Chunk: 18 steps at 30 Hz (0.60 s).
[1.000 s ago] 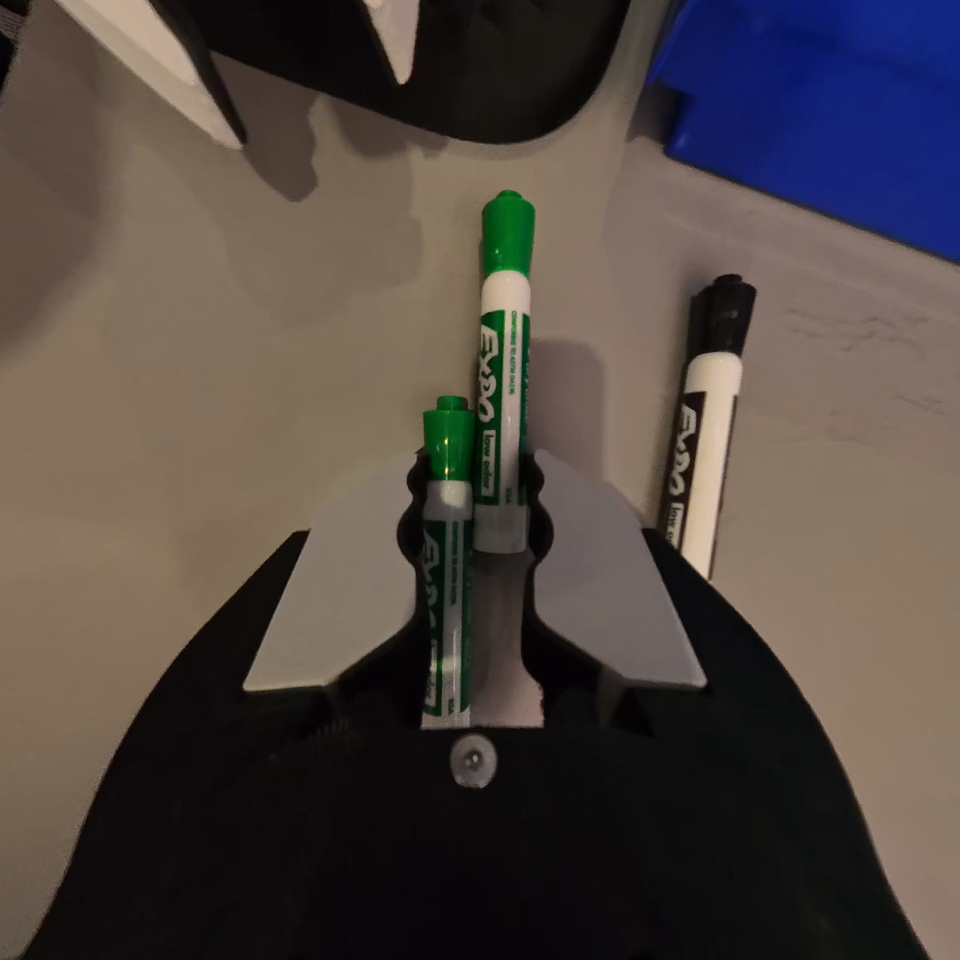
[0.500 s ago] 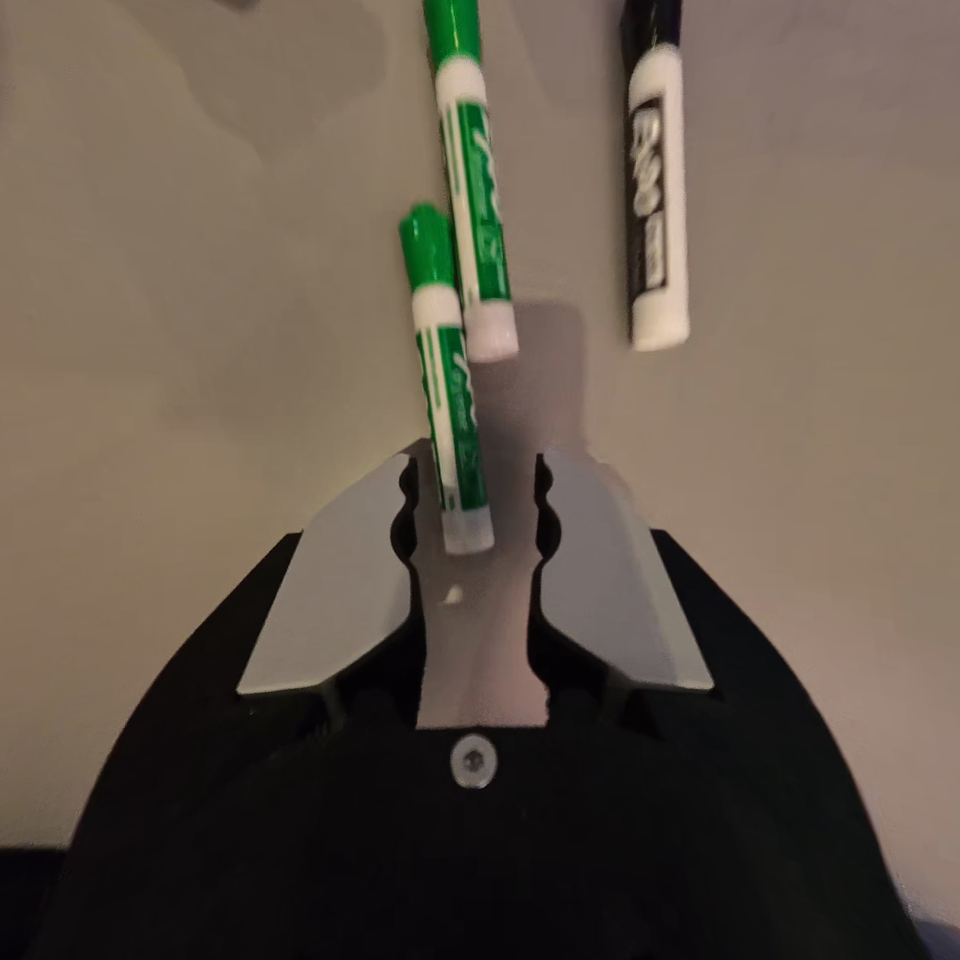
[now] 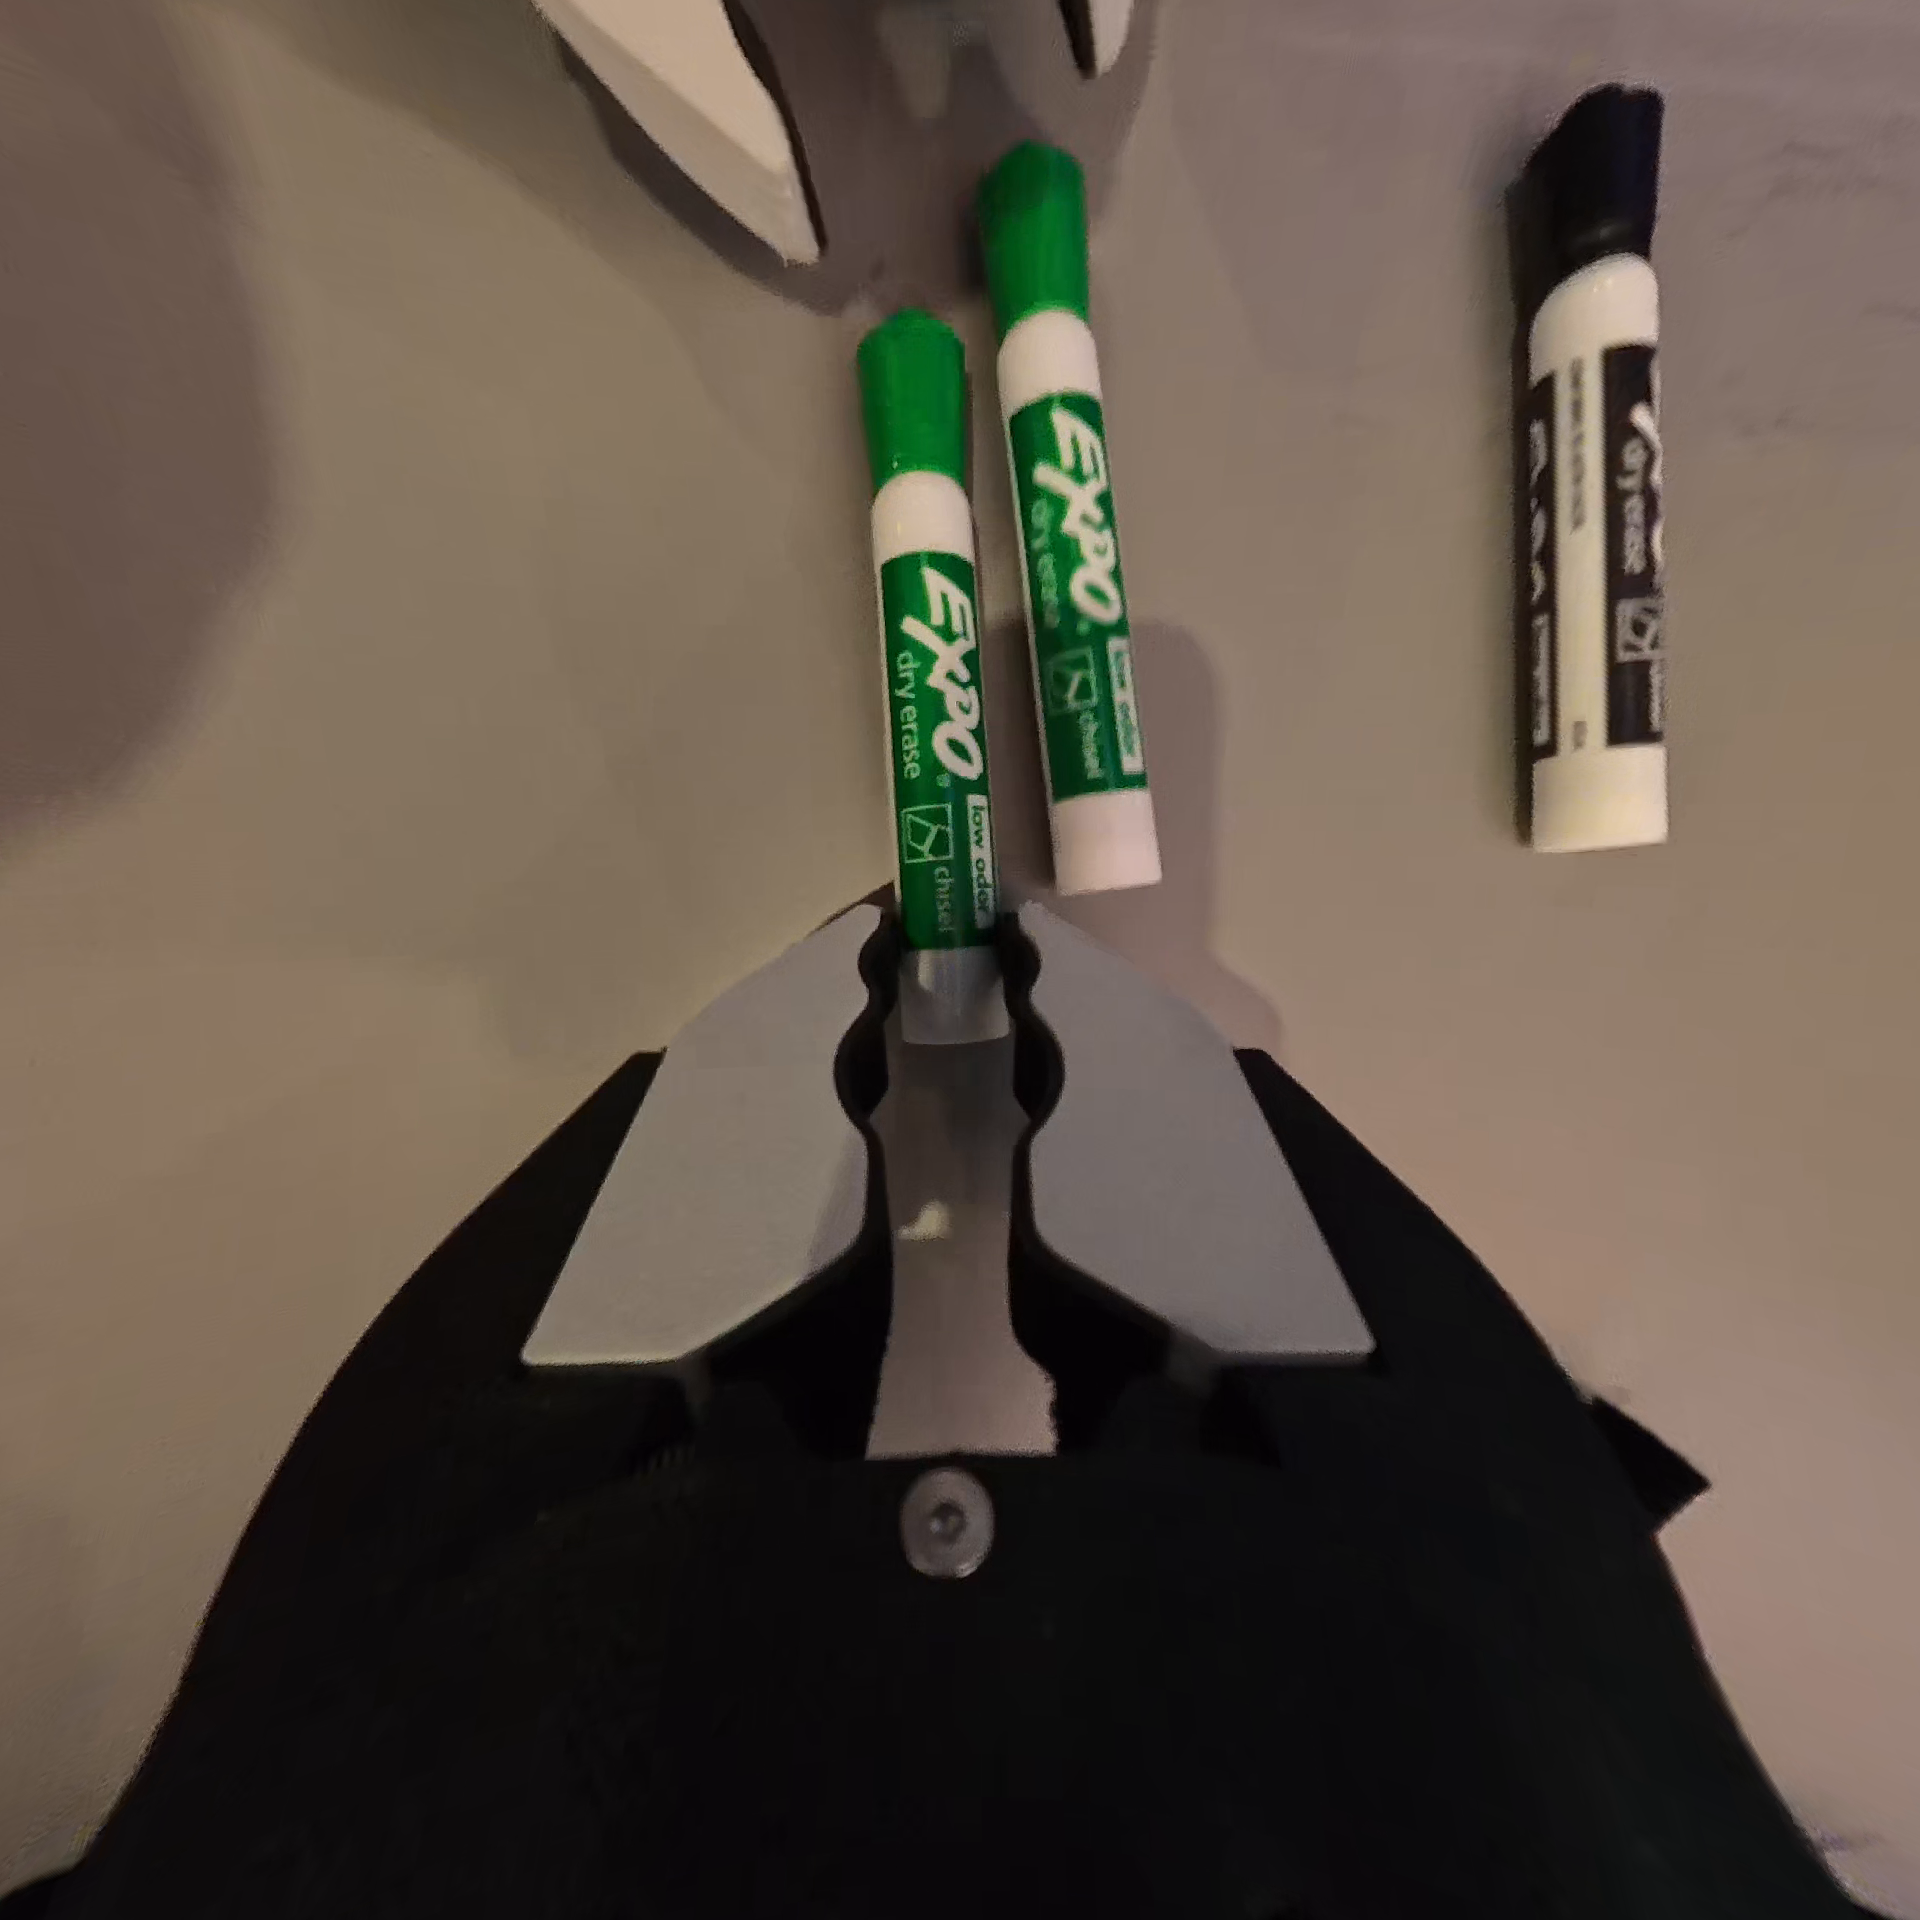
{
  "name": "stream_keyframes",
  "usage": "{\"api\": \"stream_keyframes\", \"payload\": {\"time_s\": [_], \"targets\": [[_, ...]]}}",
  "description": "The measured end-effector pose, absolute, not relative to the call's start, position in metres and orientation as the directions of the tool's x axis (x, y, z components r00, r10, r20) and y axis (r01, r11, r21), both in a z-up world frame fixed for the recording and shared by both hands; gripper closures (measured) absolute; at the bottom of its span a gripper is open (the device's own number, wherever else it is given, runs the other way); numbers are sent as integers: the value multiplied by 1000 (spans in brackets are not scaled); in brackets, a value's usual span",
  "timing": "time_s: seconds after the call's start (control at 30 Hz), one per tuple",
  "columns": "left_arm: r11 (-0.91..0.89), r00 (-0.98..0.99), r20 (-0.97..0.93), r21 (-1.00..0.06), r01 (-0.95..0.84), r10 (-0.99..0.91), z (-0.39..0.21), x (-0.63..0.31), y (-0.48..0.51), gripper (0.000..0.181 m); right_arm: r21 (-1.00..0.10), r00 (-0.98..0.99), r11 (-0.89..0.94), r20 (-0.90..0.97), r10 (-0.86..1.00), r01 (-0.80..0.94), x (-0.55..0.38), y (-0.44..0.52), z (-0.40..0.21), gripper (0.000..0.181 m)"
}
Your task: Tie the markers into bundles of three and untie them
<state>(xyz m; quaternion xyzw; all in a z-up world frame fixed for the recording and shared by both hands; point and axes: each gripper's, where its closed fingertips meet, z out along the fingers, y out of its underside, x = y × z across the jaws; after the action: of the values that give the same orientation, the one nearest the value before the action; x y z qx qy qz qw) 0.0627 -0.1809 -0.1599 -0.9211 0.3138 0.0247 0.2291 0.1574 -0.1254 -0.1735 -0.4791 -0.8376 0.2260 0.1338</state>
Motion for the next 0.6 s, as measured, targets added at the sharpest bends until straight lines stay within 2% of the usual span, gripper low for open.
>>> {"api": "stream_keyframes", "payload": {"time_s": [0.17, 0.3, 0.4, 0.5, 0.6], "targets": [[-646, 754, -164, -420, -637, -636, -152, 80, -168, 136, -519, -478, 424, 32, 878, 743, 145, -130, -169, 161], [-620, 705, -187, -360, -697, -684, -157, 89, -155, 133, -549, -486, 420, 29, 873, 722, 141, -134, -166, 161], [-620, 698, -126, -368, -693, -705, -160, 100, -148, 134, -588, -476, 387, 4, 880, 710, 142, -130, -161, 160], [-627, 690, -132, -324, -708, -711, -167, 96, -142, 129, -653, -442, 300, -60, 895, 695, 146, -121, -151, 152], [-639, 693, -75, -325, -697, -717, -174, 99, -141, 127, -735, -417, 146, -199, 887, 662, 148, -111, -141, 145]]}}
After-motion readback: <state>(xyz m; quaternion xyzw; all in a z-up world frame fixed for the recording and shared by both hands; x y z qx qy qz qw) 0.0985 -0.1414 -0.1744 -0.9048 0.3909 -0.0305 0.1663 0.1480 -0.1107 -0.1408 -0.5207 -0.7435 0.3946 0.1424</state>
